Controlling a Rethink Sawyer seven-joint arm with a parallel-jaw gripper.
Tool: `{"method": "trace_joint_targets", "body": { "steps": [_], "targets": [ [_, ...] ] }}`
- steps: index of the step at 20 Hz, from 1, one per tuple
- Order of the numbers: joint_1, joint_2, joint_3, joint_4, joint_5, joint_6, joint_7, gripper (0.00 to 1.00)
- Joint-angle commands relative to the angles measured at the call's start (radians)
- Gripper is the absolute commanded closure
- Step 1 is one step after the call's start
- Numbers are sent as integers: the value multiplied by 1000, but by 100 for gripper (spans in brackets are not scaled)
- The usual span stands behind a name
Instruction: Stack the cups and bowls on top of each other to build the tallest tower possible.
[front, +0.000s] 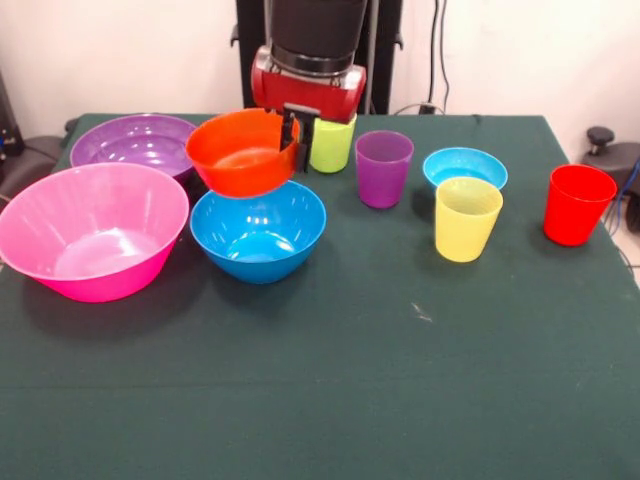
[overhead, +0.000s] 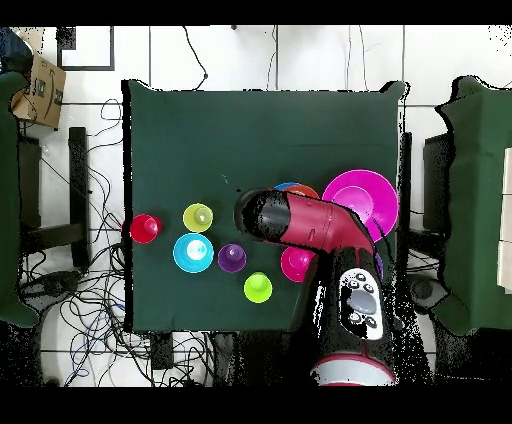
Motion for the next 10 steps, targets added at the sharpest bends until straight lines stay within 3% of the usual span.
{"method": "trace_joint_targets", "body": {
  "steps": [1, 10],
  "targets": [
    [-11, 98, 131, 42, -82, -95, 8, 100],
    [-10, 140, 138, 49, -92, -174, 45, 100]
  ]
}}
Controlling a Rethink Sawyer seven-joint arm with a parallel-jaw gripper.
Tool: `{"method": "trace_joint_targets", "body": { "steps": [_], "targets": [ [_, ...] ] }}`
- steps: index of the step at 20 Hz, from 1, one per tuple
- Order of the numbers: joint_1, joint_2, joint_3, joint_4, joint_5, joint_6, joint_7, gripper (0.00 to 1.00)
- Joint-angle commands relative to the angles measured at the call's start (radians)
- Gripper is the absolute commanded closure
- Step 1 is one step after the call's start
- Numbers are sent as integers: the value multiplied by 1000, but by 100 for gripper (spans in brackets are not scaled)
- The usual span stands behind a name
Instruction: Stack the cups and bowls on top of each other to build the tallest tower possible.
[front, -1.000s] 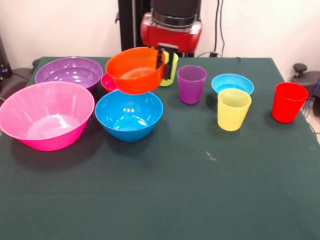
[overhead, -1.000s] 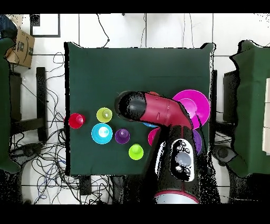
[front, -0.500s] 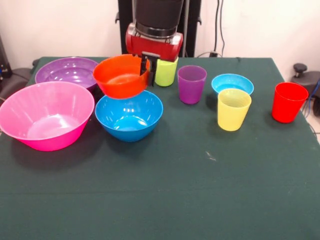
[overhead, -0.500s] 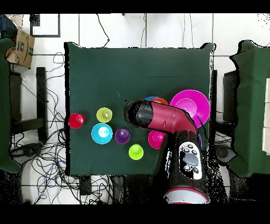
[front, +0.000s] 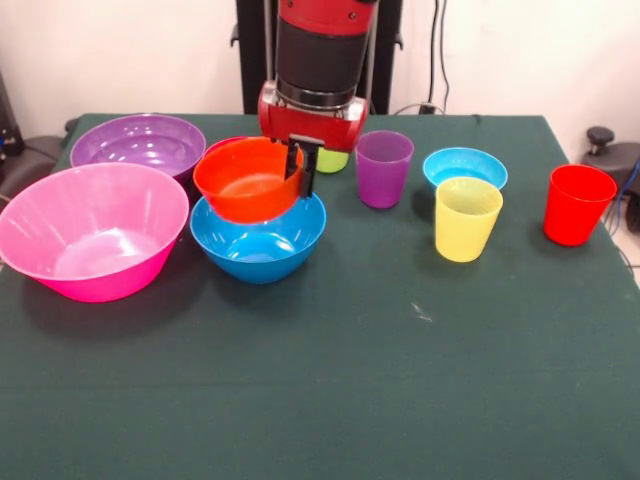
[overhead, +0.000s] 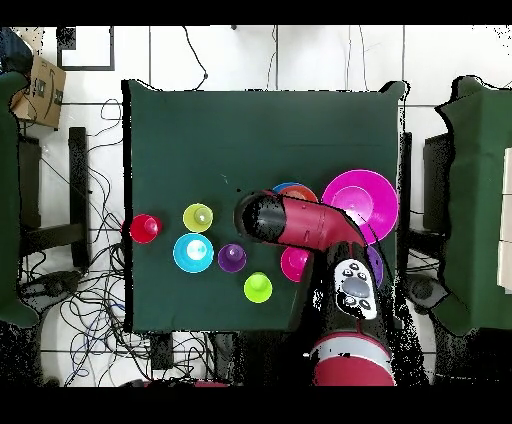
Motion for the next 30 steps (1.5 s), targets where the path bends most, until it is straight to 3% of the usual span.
{"method": "trace_joint_targets", "body": {
  "steps": [1, 6, 7, 15, 20, 25, 30],
  "targets": [
    [-2, 83, 118, 46, -73, -98, 46, 100],
    [5, 86, 111, 41, -70, -103, 51, 100],
    [7, 87, 107, 40, -70, -110, 53, 0],
    [8, 83, 101, 43, -81, -148, 53, 0],
    [6, 92, 96, 29, -69, -105, 42, 0],
    [37, -15, 81, 86, -47, -33, 58, 0],
    [81, -71, 58, 55, -28, 85, 53, 0]
  ]
}}
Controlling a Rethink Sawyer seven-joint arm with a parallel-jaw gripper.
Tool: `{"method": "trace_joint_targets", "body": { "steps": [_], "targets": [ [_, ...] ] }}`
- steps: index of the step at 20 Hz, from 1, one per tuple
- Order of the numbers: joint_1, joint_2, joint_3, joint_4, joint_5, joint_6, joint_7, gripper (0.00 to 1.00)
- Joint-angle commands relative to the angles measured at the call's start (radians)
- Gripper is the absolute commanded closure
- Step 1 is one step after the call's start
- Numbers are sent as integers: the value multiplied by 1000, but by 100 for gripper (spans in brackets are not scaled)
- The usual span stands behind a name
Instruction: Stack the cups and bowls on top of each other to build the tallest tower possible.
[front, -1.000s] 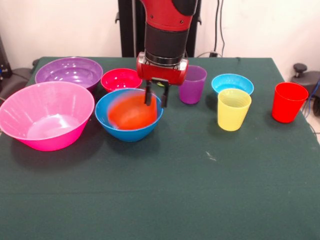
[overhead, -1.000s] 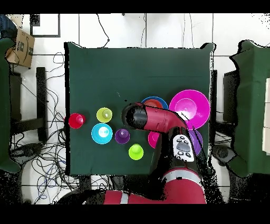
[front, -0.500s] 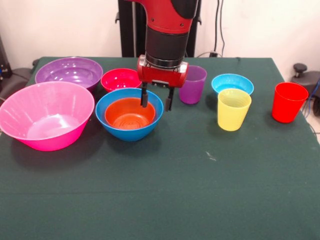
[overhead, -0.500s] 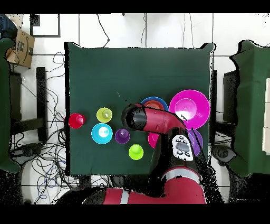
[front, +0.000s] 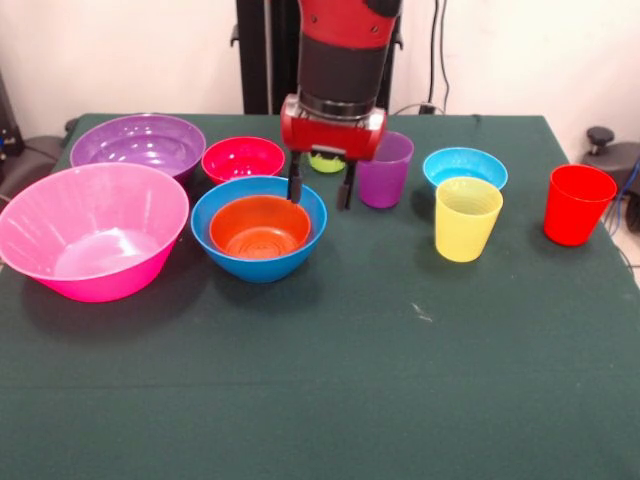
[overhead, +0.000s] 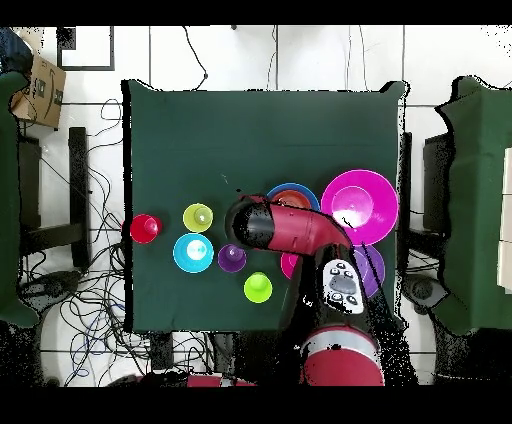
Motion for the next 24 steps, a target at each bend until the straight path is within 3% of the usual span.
{"method": "trace_joint_targets", "body": {
  "steps": [1, 8, 24],
  "targets": [
    [63, -78, 46, 5, -27, 175, 50, 0],
    [86, -88, 50, -16, -11, 217, 70, 0],
    [95, -74, 63, 70, -12, 102, 112, 0]
  ]
}}
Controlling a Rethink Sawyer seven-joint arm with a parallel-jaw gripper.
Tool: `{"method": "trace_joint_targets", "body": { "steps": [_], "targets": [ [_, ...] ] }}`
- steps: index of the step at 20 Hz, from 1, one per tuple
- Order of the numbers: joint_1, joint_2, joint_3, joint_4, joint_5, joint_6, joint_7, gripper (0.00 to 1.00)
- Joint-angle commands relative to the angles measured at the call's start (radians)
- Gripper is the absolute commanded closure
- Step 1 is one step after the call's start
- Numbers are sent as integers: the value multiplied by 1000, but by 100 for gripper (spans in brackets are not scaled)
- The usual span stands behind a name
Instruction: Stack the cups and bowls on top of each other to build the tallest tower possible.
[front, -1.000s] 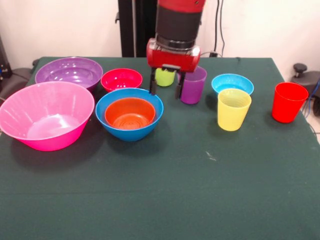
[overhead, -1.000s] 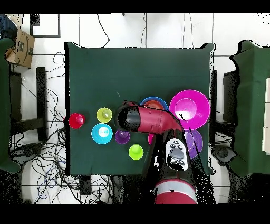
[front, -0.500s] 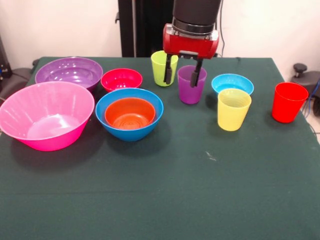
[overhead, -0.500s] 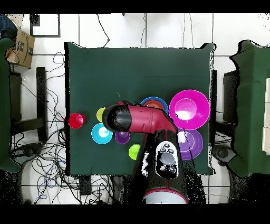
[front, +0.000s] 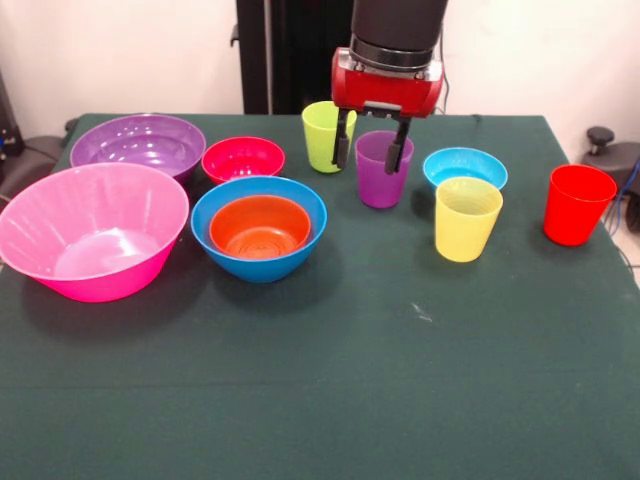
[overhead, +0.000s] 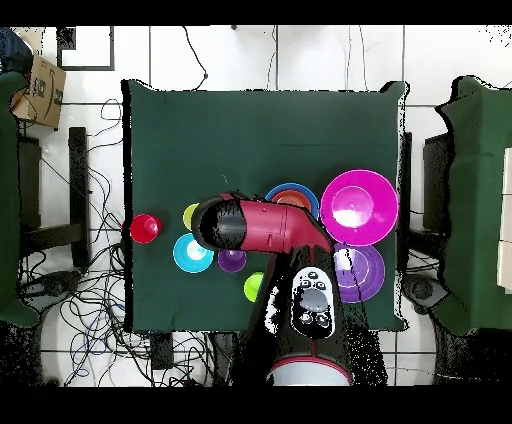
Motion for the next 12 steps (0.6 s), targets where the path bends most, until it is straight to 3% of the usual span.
{"method": "trace_joint_targets", "body": {
  "steps": [1, 12],
  "targets": [
    [10, 30, 68, 66, -13, -10, 111, 0],
    [-7, 54, 81, 44, -20, -5, 84, 0]
  ]
}}
